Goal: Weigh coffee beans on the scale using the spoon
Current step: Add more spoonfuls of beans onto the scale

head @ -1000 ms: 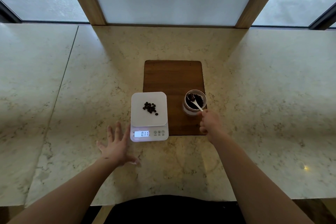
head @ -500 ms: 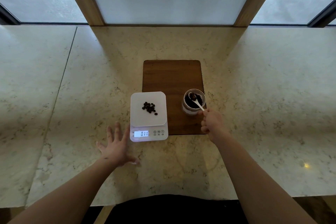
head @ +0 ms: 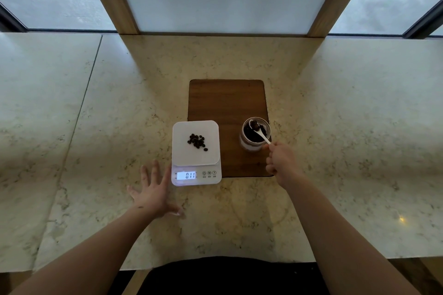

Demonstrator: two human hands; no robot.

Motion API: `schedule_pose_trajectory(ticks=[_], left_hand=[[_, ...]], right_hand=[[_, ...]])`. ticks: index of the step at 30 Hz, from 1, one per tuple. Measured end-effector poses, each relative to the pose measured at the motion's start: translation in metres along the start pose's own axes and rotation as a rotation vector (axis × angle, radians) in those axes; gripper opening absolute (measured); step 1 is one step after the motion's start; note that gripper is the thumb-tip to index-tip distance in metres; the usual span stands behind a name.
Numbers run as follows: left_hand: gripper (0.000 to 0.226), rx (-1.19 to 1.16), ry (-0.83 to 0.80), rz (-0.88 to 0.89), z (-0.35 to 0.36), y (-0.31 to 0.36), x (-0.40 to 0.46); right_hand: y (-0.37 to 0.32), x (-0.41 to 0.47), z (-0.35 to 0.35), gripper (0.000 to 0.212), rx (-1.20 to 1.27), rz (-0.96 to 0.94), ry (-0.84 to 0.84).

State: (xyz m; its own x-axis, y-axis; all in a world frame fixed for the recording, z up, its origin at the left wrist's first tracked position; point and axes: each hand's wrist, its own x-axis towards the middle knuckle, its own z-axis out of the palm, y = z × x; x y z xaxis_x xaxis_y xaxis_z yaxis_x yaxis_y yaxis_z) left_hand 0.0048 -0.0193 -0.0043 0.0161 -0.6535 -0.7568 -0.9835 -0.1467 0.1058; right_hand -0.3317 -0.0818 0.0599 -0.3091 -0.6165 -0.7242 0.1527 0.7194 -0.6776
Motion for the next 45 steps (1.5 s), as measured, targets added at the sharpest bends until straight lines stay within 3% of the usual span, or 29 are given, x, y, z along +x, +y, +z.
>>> schedule_pose_trajectory(ticks=[45], left_hand=[[0.156,-0.022,-0.006,0.010,0.002,0.001,-0.001]], right_hand=[[0.007,-0.008,0.084,0.033,-0.368,-0.025,-0.143]])
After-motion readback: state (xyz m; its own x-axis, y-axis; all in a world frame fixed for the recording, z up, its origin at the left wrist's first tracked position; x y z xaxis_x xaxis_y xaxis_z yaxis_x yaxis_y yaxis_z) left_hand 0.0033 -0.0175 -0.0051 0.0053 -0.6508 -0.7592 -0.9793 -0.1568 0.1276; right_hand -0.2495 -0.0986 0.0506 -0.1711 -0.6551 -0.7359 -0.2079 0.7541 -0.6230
